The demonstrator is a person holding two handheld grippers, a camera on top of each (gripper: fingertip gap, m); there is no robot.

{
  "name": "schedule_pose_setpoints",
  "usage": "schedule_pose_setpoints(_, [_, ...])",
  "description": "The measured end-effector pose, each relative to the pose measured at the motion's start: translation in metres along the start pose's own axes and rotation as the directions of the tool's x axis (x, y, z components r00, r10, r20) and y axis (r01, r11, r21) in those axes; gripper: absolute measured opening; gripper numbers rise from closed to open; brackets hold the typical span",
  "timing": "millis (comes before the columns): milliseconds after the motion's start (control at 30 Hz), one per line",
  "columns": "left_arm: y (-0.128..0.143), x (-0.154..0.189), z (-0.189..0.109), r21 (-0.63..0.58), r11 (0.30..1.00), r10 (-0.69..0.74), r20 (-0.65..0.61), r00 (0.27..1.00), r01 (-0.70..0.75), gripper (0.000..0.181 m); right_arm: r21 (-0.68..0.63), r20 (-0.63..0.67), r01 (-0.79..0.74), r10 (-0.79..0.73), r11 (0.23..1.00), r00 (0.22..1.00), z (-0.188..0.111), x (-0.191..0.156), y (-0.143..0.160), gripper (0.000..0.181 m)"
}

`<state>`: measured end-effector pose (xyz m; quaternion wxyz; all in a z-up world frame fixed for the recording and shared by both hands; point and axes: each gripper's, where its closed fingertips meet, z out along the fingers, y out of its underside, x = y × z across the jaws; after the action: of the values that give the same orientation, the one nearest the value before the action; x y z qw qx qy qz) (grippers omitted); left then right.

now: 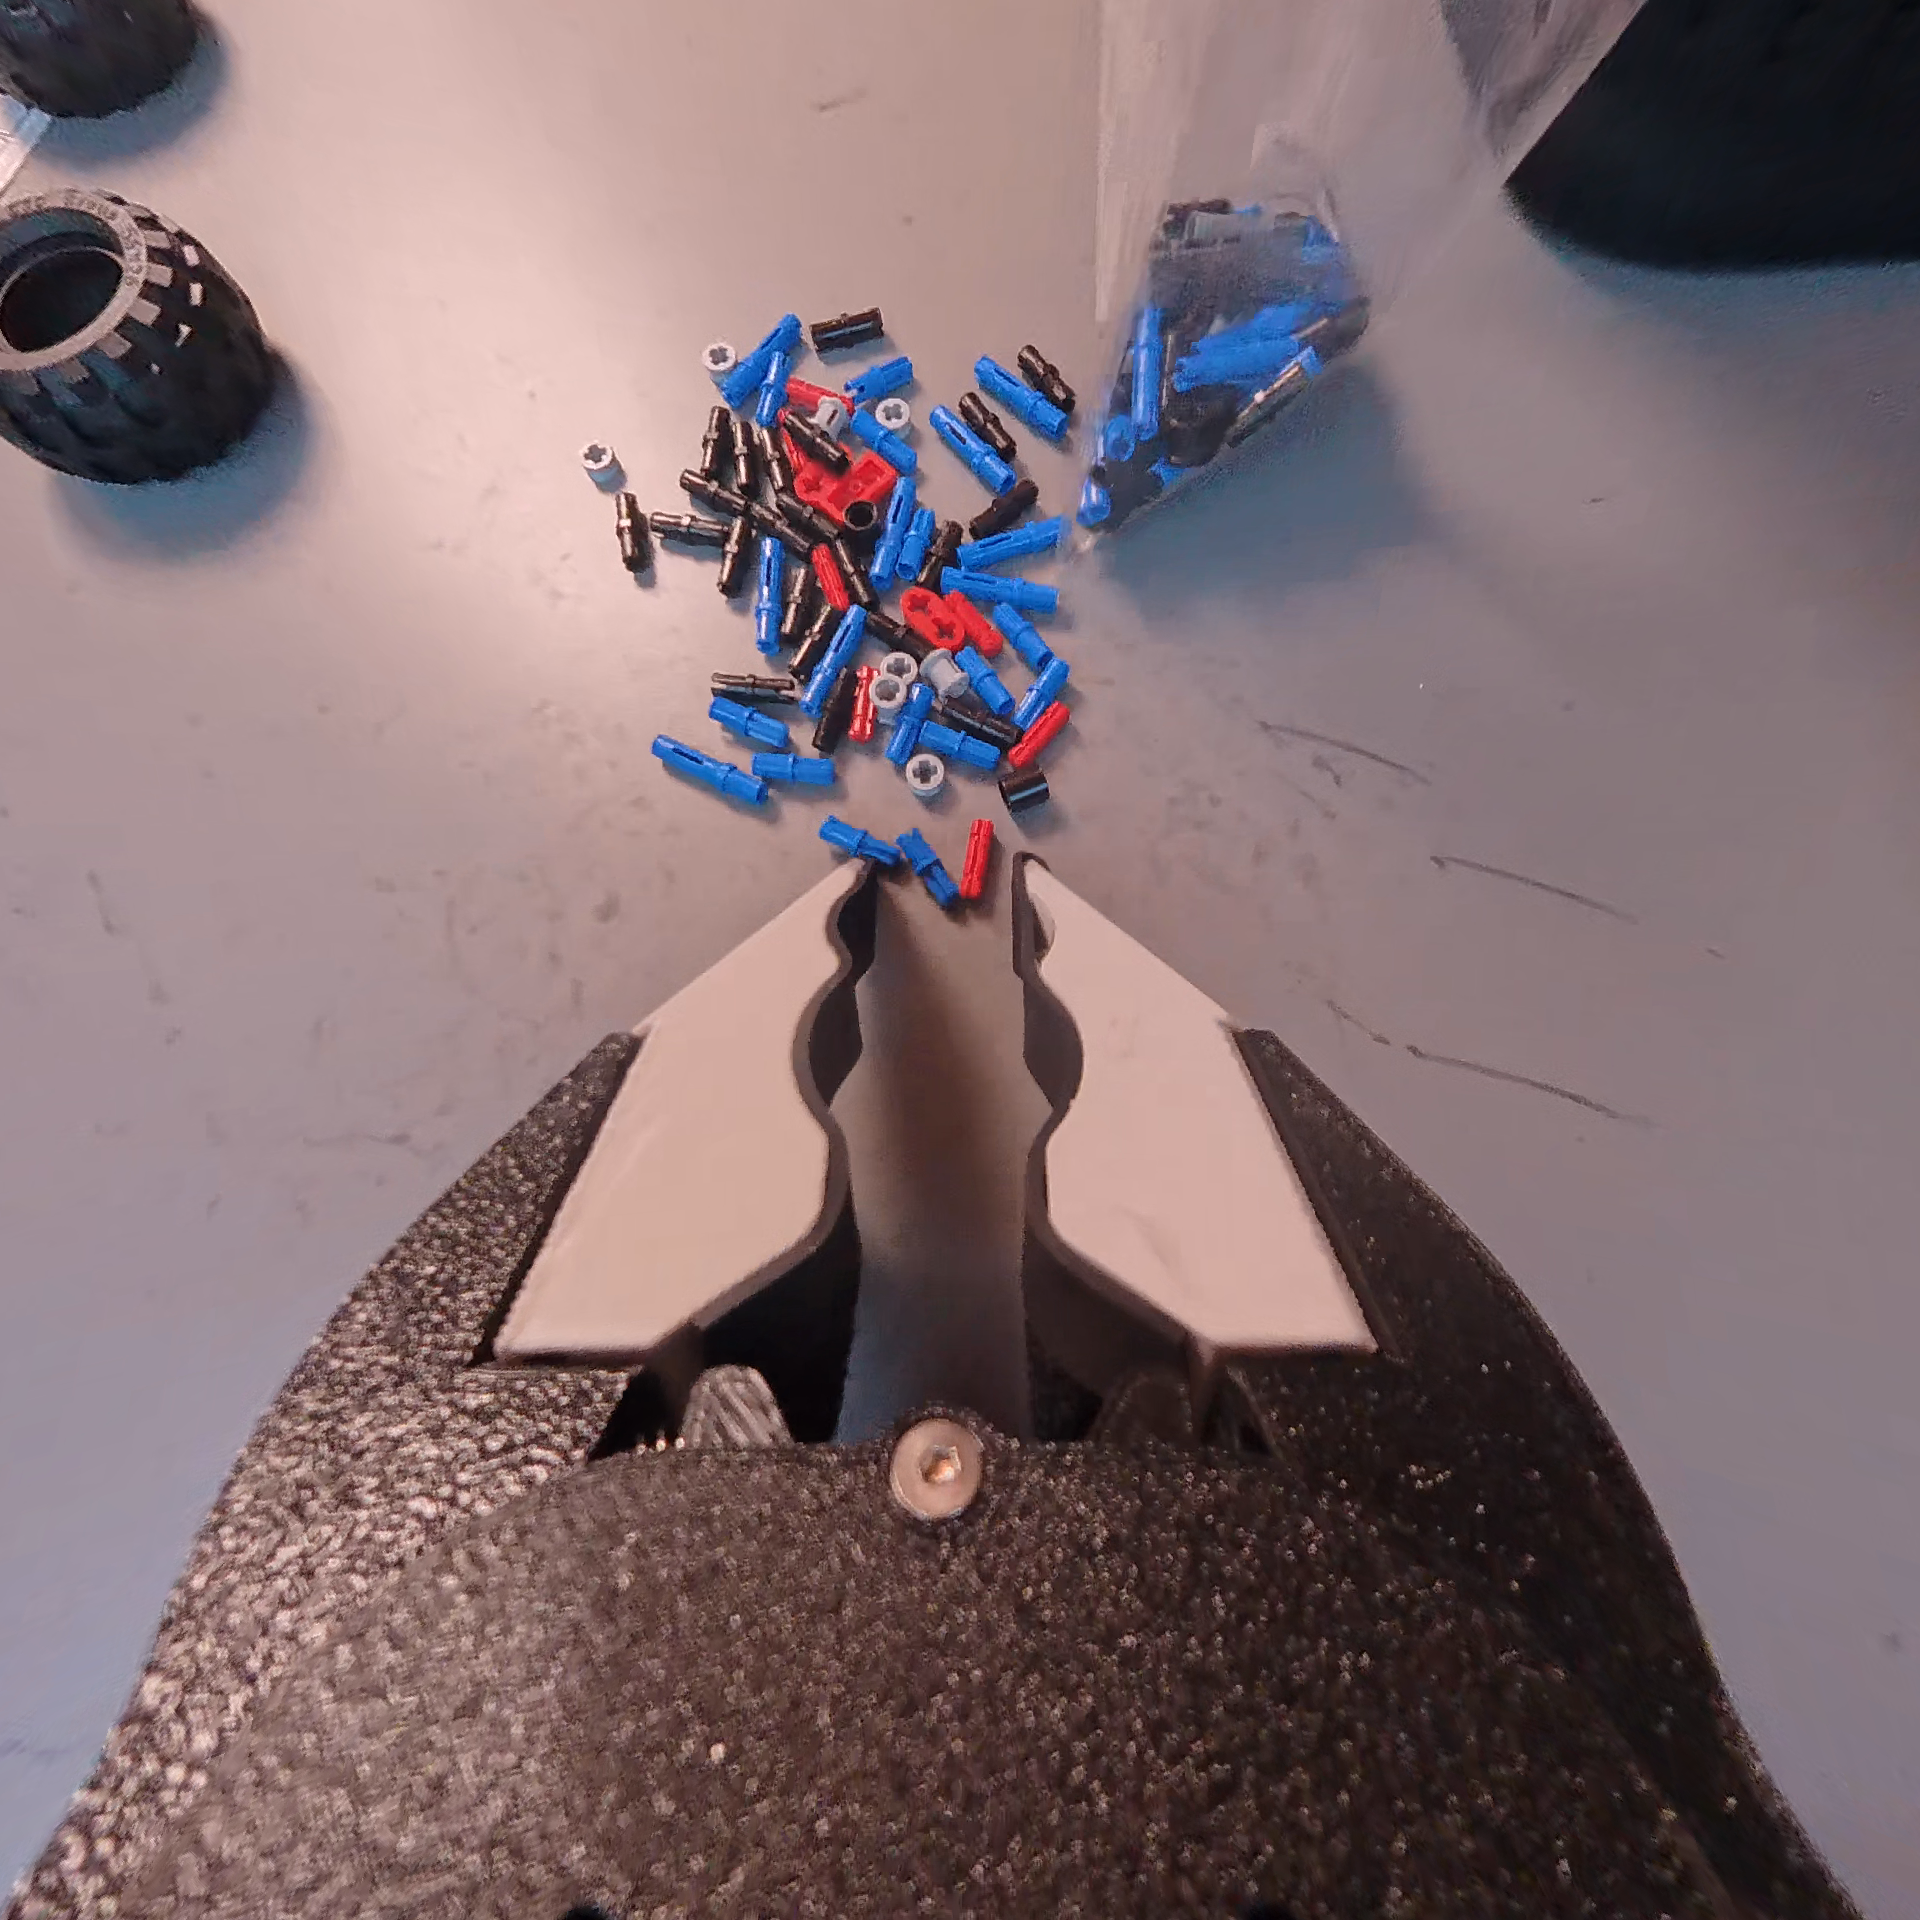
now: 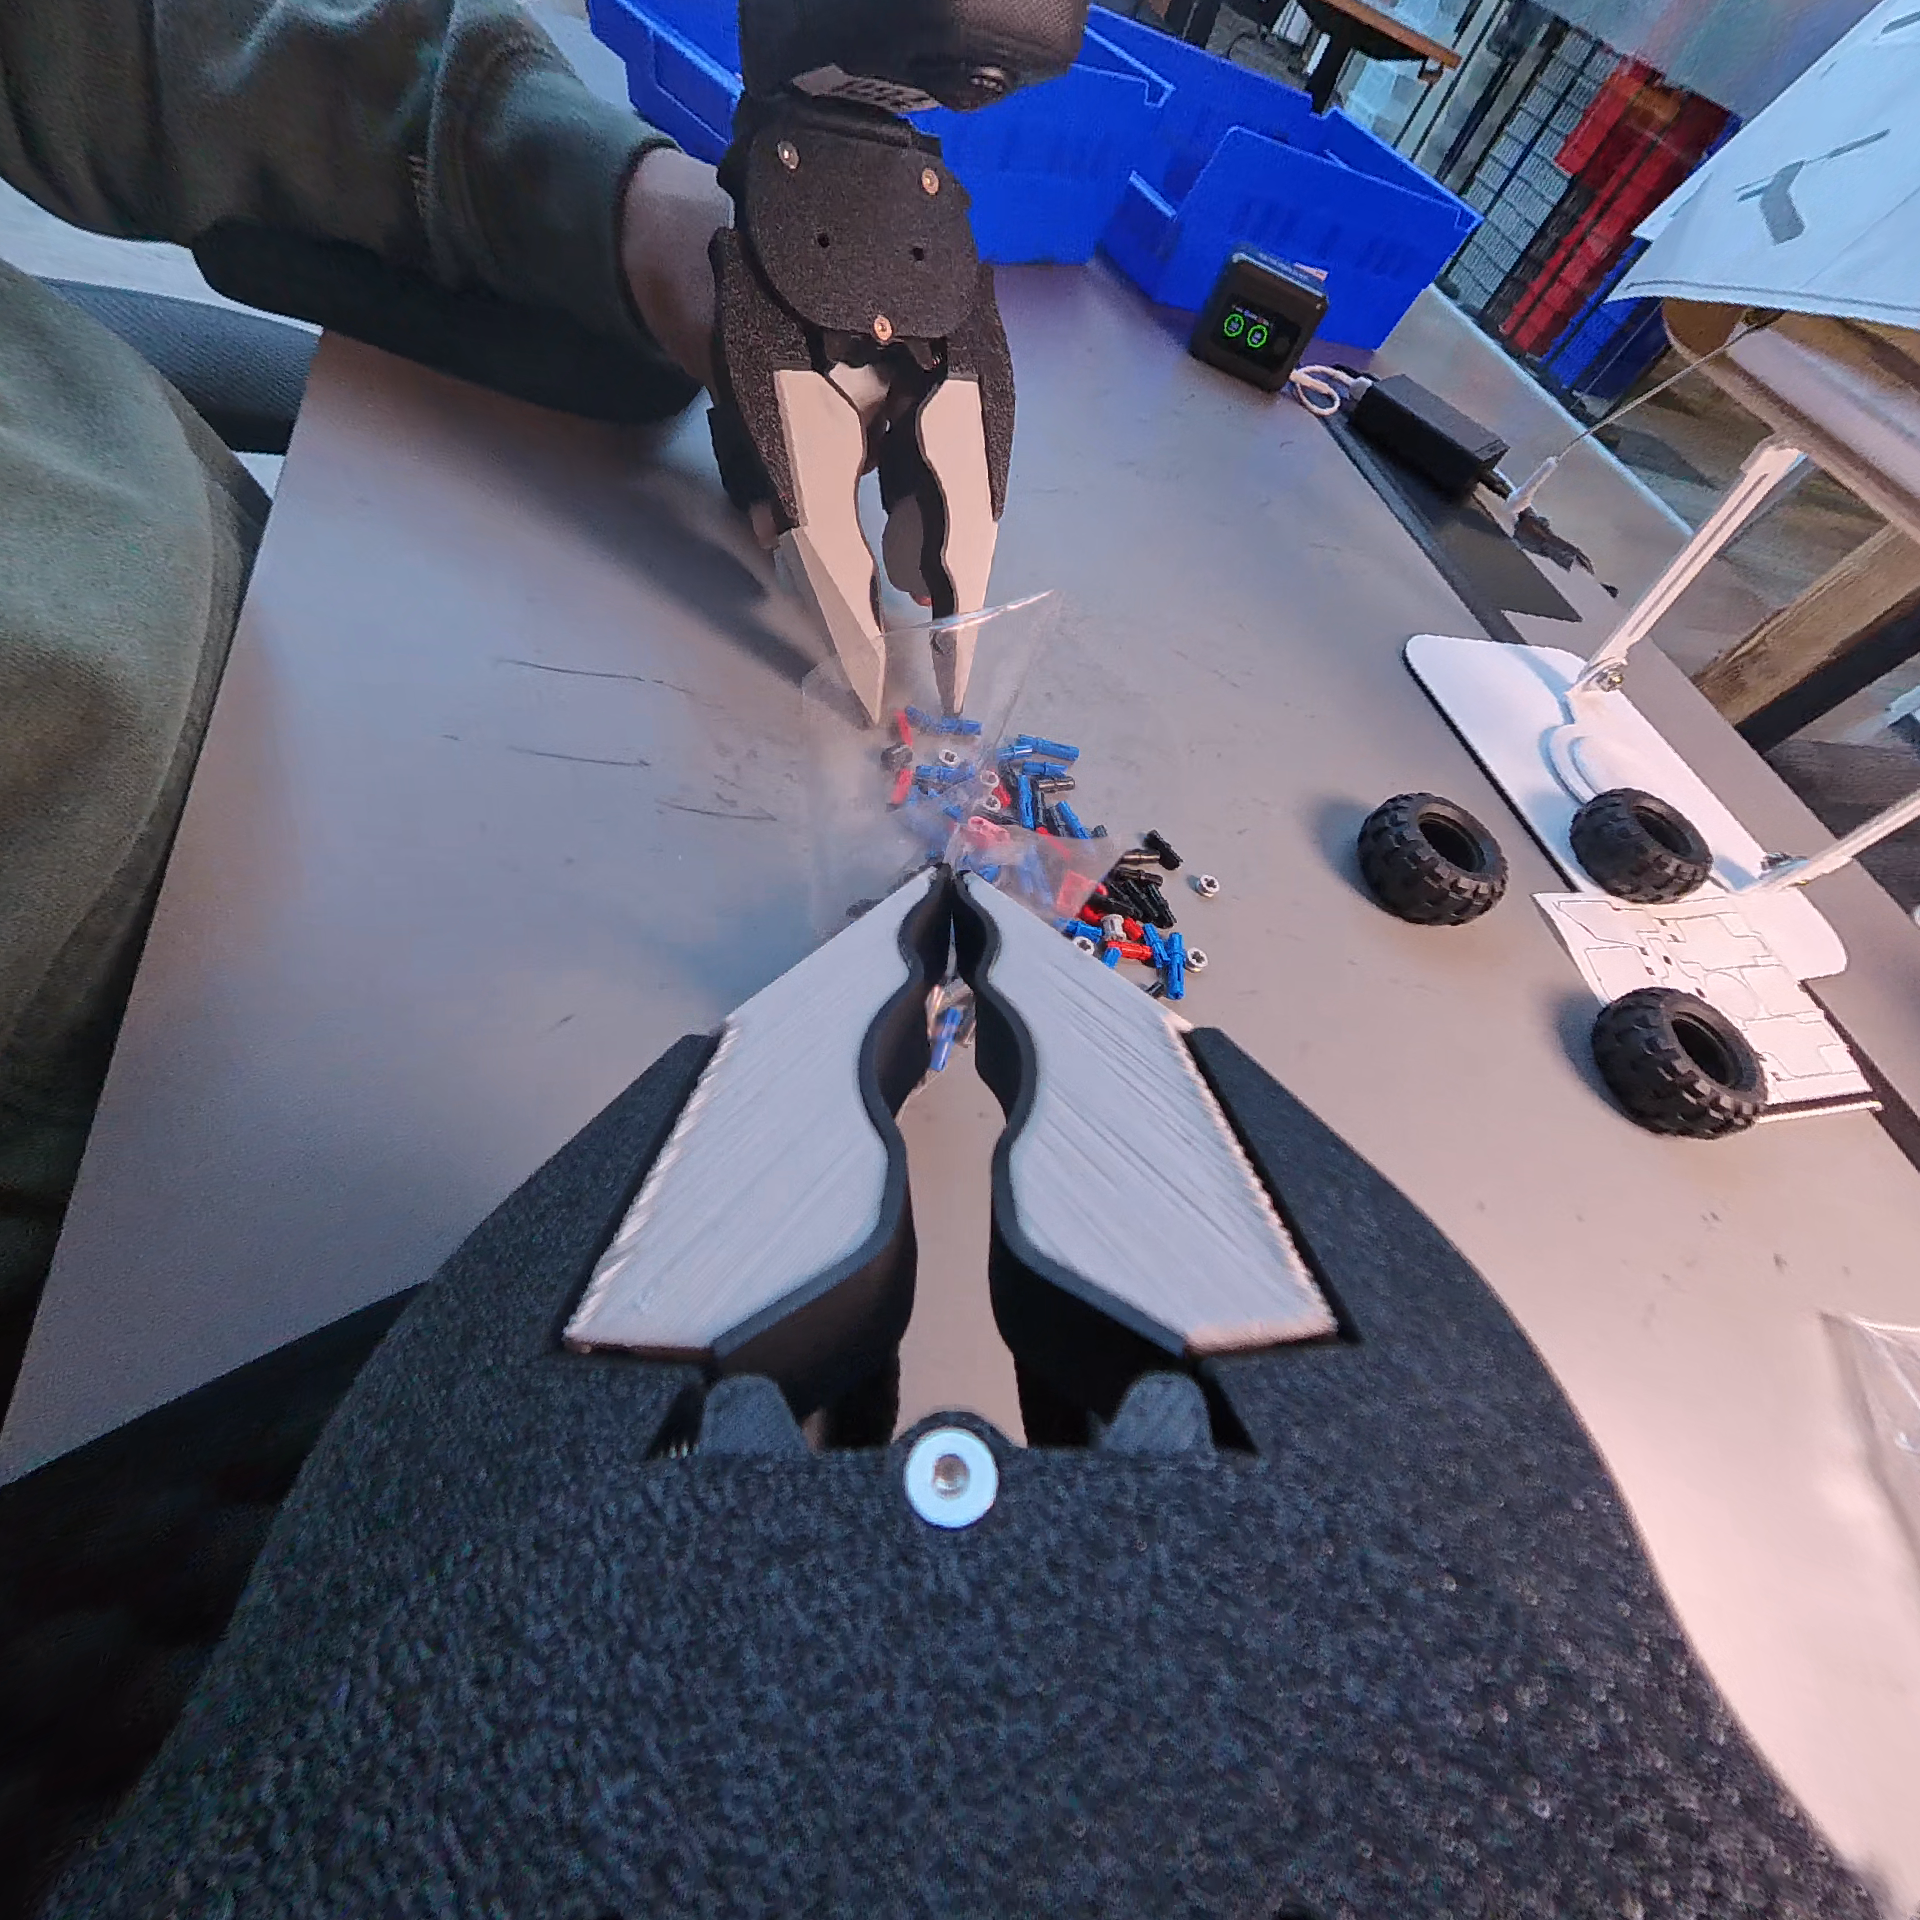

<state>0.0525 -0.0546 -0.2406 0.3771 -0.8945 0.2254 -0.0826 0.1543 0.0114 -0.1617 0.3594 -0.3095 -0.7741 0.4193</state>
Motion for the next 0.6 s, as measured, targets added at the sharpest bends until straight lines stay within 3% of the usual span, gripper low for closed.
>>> schedule_pose_setpoints(200, [-0.002,0.006,0.003,-0.012,1.0,0.005,-0.031,1.0,-0.005,0.01,-0.014,0.004,0.01,-0.01,1.0,1.0,0.006,-0.002,0.002,0.0])
schedule_pose_setpoints(467, [0.001,0.008,-0.001,-0.022,0.999,0.032,-0.032,0.999,-0.033,0.009,0.041,0.029,0.02,-0.021,0.999,0.999,0.009,-0.01,-0.01,0.0])
schedule_pose_setpoints(600, [-0.013,0.009,-0.012,0.055,0.998,0.031,-0.046,0.998,-0.028,0.009,0.028,0.057,0.038,-0.04,0.999,0.998,0.014,-0.018,-0.01,0.0])
